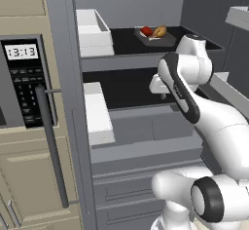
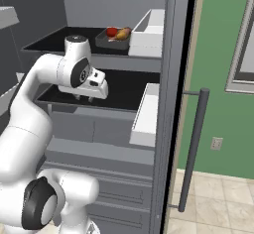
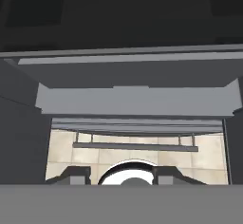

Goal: Place the tupperware containing the chicken drumstick and bell pepper meal in the microwave. Close the microwave door and press the start button to reheat the meal.

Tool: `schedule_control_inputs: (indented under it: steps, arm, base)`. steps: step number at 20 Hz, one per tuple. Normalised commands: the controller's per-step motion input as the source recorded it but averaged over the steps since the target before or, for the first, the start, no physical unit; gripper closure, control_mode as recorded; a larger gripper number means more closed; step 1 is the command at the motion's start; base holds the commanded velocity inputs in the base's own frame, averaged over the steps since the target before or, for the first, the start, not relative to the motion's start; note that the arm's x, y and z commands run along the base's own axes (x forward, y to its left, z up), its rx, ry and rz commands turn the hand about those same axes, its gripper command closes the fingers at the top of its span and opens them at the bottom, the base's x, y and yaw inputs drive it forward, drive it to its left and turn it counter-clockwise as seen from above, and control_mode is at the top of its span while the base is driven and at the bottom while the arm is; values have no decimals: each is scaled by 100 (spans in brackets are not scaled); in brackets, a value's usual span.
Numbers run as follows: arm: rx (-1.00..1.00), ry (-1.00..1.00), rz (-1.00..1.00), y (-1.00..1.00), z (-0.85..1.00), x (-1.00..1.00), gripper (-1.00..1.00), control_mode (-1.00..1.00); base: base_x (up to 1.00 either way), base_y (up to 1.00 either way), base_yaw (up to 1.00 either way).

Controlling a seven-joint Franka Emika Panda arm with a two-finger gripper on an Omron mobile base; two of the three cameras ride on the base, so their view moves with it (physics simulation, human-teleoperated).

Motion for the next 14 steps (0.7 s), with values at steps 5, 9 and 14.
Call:
schedule_control_inputs:
  steps: [5, 9, 14]
  arm:
    - [0, -3, 0, -3, 0, 0, -100, -100]
    - [0, -10, 0, -2, 5, 0, -100, -100]
    - [0, -25, 0, 6, 39, -1, -100, -100]
  base:
    - [0, 0, 0]
    - [0, 0, 0]
    - [0, 0, 0]
